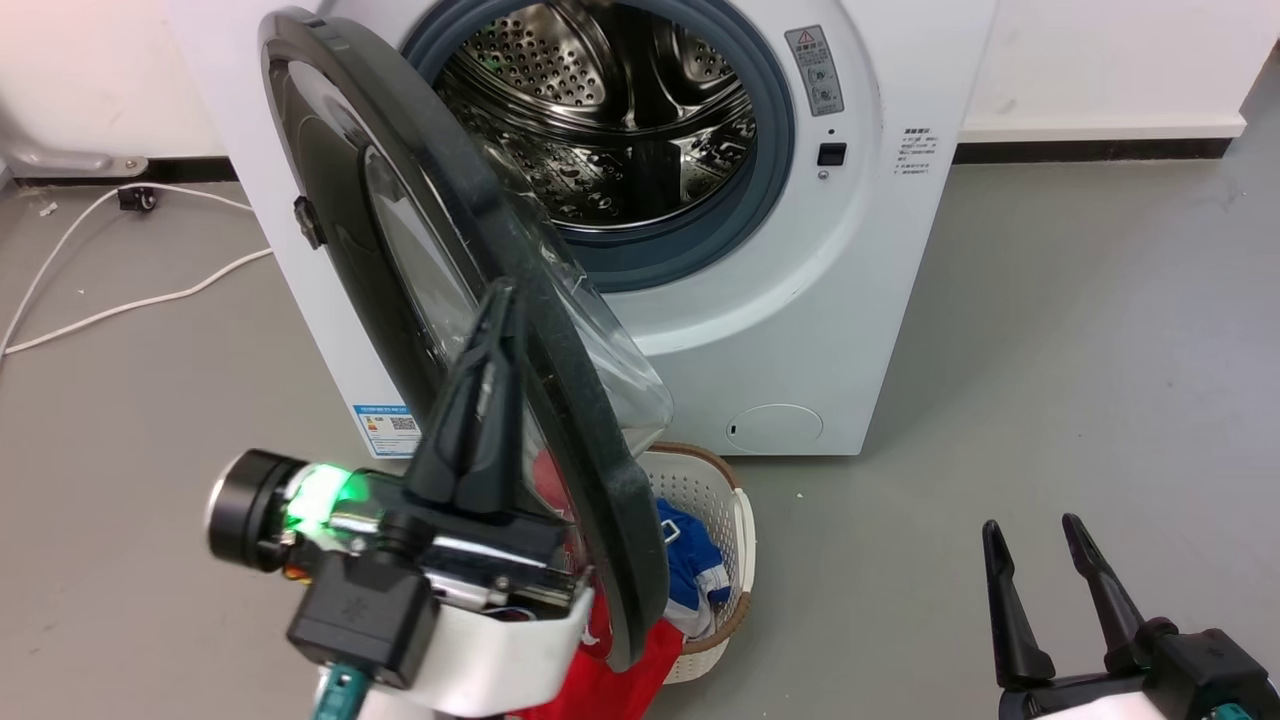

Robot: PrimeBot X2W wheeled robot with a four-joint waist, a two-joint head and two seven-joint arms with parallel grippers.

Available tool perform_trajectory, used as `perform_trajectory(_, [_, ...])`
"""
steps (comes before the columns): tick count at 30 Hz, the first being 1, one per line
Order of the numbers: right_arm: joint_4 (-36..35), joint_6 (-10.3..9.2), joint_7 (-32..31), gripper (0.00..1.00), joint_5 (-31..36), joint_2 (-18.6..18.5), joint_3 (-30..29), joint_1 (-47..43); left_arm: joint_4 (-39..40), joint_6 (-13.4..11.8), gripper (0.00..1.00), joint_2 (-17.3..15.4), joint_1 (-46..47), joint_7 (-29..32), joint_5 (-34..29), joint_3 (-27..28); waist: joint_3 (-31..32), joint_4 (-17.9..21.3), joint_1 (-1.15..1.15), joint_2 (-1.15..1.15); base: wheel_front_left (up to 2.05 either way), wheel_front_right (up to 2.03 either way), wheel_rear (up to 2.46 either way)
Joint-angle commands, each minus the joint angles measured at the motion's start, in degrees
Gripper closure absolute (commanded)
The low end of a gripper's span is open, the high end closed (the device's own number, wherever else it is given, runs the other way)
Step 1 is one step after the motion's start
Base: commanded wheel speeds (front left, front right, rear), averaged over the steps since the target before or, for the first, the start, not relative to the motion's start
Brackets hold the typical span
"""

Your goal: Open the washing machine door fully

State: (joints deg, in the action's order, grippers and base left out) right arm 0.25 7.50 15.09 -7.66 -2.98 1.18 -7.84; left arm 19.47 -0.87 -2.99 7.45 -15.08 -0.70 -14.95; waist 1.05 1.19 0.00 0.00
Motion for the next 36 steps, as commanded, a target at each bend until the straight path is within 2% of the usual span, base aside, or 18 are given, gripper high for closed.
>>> perform_trajectory(1, [-0.07, -0.01, 0.1, 0.0, -0.04, 0.2, 0.13, 0.64, 0.51, 0.18, 1.0, 0.01, 1.11, -0.13, 0.21, -1.34, -0.05, 0.12, 0.0, 0.0, 0.0, 0.0, 0.0])
perform_trajectory(21, [0.14, -0.01, 0.11, 0.0, 0.85, 0.2, 0.36, 1.39, -4.36, 2.95, 1.0, 0.11, 4.69, -0.13, 3.09, -24.16, -1.51, 0.36, 0.0, 0.0, 0.0, 0.0, 0.0])
perform_trajectory(29, [0.56, -0.01, 0.1, 0.0, 1.09, 0.19, 0.84, 2.06, -9.26, 4.19, 1.0, 0.12, 3.15, -0.14, 3.13, -27.88, -2.02, 0.36, 0.0, 0.0, 0.0, 0.0, 0.0])
perform_trajectory(36, [0.75, -0.01, 0.1, 0.0, 1.29, 0.19, 0.95, 2.29, -13.74, 4.53, 1.0, -0.1, 0.76, -0.14, 3.63, -27.81, -2.86, 0.24, 0.0, 0.0, 0.0, 0.0, 0.0])
